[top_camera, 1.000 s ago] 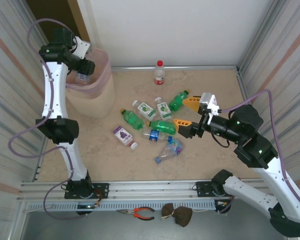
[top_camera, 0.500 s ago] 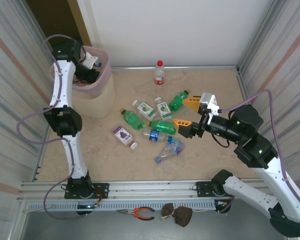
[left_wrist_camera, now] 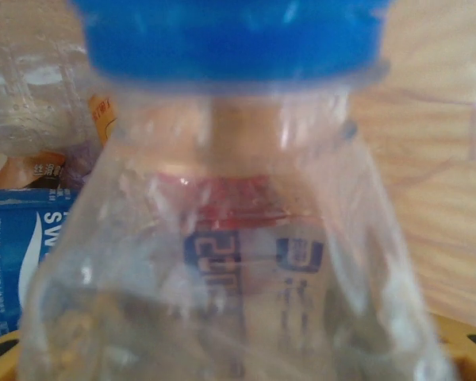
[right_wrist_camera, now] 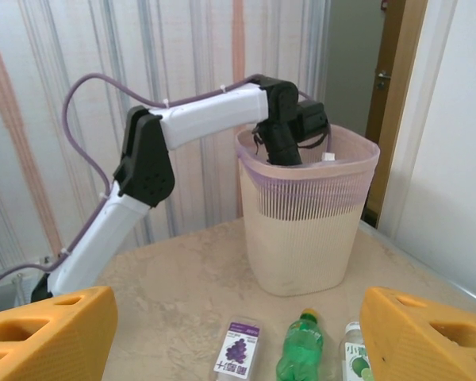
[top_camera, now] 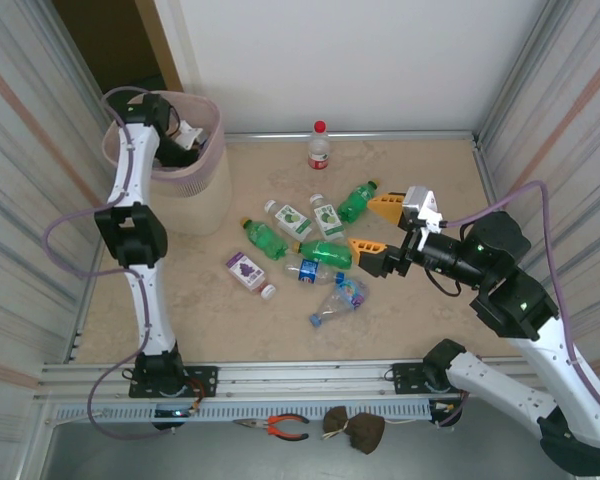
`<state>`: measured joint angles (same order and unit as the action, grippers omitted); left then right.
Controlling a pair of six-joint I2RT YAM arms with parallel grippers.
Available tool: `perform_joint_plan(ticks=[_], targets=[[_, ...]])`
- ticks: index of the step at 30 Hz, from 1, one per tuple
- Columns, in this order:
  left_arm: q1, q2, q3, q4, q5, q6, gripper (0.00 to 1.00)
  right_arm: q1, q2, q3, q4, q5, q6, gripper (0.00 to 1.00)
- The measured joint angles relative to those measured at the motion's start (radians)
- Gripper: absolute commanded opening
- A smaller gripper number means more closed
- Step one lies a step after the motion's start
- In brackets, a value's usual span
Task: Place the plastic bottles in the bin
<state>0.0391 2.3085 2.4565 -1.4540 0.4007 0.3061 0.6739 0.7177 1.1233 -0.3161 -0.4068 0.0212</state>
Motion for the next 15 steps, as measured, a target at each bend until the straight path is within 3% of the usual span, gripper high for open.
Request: perform_joint_plan(ticks=[10,15], targets=[[-0.001,0.023,-0.021,0.026,-0.003,-0.025,0.77,0.000,-0.011,-0.001,-0.002,0.018,0.000,0.79],[-0.002,-0.021,-0.023,0.048,-0.008,-0.039,0.79,0.000,-0.018,-0.001,-0.004,0.019,0.000,0.79]])
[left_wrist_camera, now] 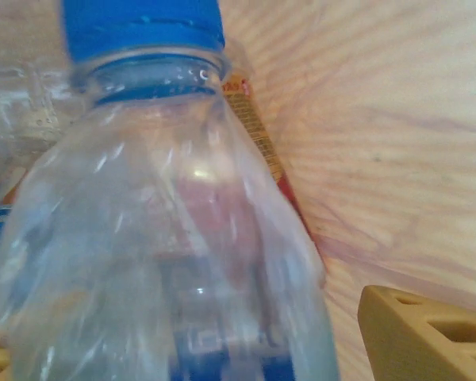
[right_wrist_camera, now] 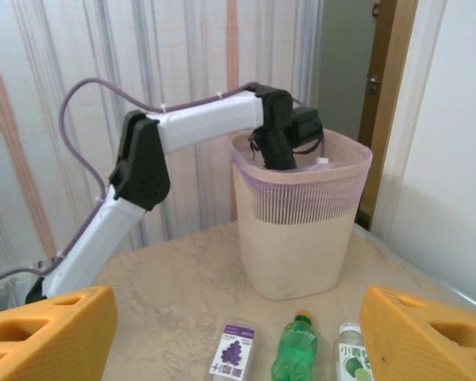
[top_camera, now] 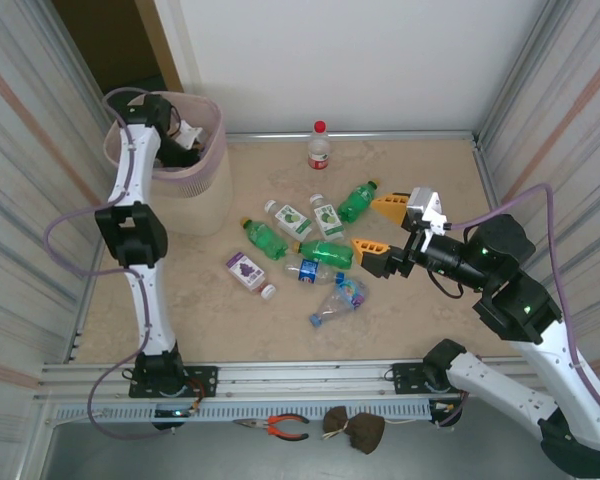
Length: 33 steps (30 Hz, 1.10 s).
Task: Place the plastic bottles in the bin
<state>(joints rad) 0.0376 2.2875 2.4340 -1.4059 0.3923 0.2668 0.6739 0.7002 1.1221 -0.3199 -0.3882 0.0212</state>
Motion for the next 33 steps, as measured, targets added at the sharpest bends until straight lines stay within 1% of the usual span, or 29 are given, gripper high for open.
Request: perform_joint_plan(ticks=[7,22,28,33], targets=[[0.000,-0.085,0.000,0.020,-0.005,-0.014,0.81,0.000,-0.002,0.000,-0.003,0.000,0.000,0.79],[0.000,-0.248,0.005,0.058,-0.015,-0.052,0.81,0.000,-0.002,0.000,-0.022,0.023,0.000,0.78],[0.000,-0.328,0.006,0.087,0.013,-0.075,0.80,0.000,-0.002,0.000,-0.030,0.030,0.000,0.78],[0.000,-0.385,0.006,0.122,0.064,-0.102,0.79,0.000,0.002,0.000,-0.048,0.030,0.000,0.78]])
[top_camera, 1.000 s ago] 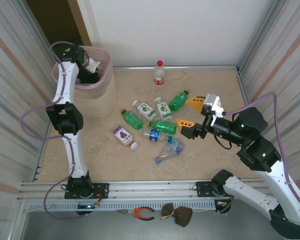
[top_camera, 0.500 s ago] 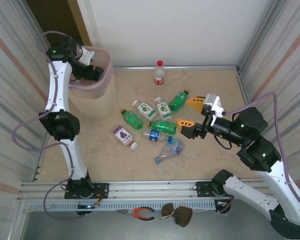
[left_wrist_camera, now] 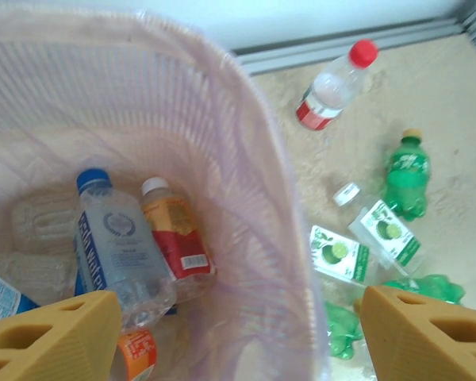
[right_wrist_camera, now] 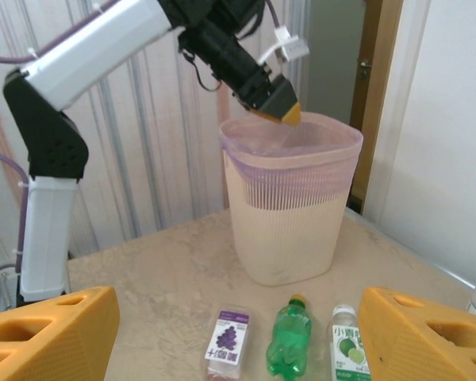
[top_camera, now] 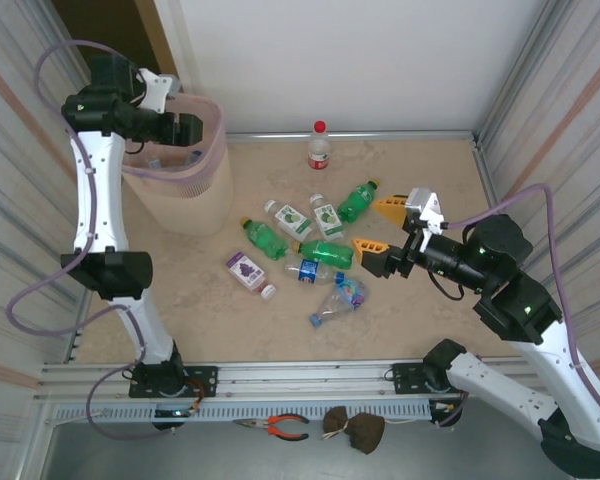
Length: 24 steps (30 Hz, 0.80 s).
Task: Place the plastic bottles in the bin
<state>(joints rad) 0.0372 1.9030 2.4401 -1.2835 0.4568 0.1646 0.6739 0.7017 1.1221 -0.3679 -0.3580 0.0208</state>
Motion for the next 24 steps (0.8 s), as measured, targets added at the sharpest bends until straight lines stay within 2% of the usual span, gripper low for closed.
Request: perform_joint_plan(ticks=[9,17,24], targets=[[-0.008,-0.177,-0.203,0.154,0.151,-0.084,0.78,0.000,0.019,-0.034,-0.066,-0.013,-0.097,0.81],[-0.074,-0.297,-0.398,0.259,0.195,-0.118,0.78,0.012,0.100,-0.049,-0.227,-0.021,-0.397,0.81],[-0.113,-0.412,-0.586,0.335,0.198,-0.151,0.79,0.105,0.205,-0.076,-0.364,0.056,-0.647,0.81]])
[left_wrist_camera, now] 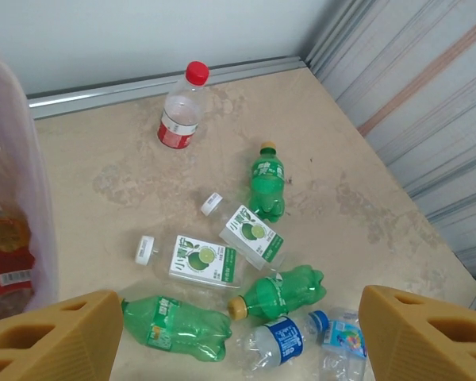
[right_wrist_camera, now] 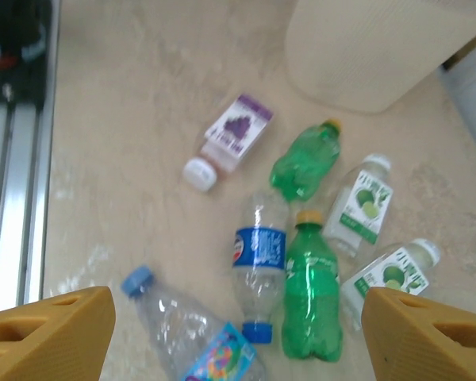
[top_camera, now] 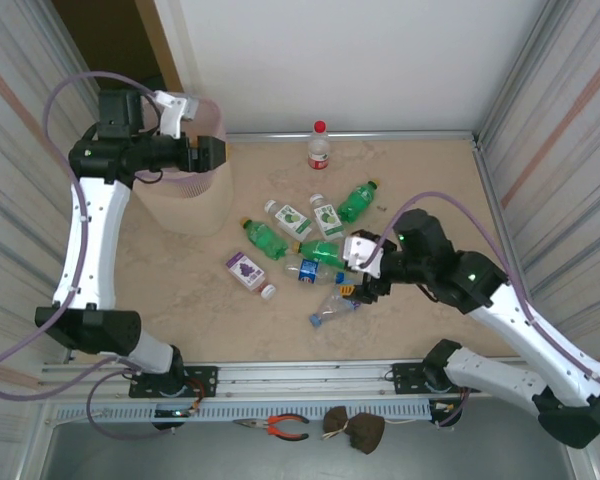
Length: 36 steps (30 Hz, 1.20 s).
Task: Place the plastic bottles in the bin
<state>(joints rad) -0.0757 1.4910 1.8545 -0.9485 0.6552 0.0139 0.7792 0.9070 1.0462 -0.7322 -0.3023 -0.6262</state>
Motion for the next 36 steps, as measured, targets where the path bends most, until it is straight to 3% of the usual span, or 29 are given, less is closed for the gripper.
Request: perform_joint_plan(ticks=[10,18,28,36], targets=[[-0.010,-0.091,-0.138,0.060,0.002,-0.035,0.79,0.249,0.253,-0.019,-0.048,0.177,-0.154,0.78],[-0.010,-0.131,-0.184,0.071,0.003,-0.041,0.79,0.390,0.472,-0.022,-0.036,0.311,-0.199,0.77],[-0.010,-0.140,-0.187,0.072,0.003,-0.041,0.79,0.421,0.668,-0.021,0.024,0.387,-0.246,0.76],[-0.010,-0.141,-0.193,0.072,0.003,-0.041,0.79,0.412,0.810,-0.009,0.063,0.401,-0.281,0.65]])
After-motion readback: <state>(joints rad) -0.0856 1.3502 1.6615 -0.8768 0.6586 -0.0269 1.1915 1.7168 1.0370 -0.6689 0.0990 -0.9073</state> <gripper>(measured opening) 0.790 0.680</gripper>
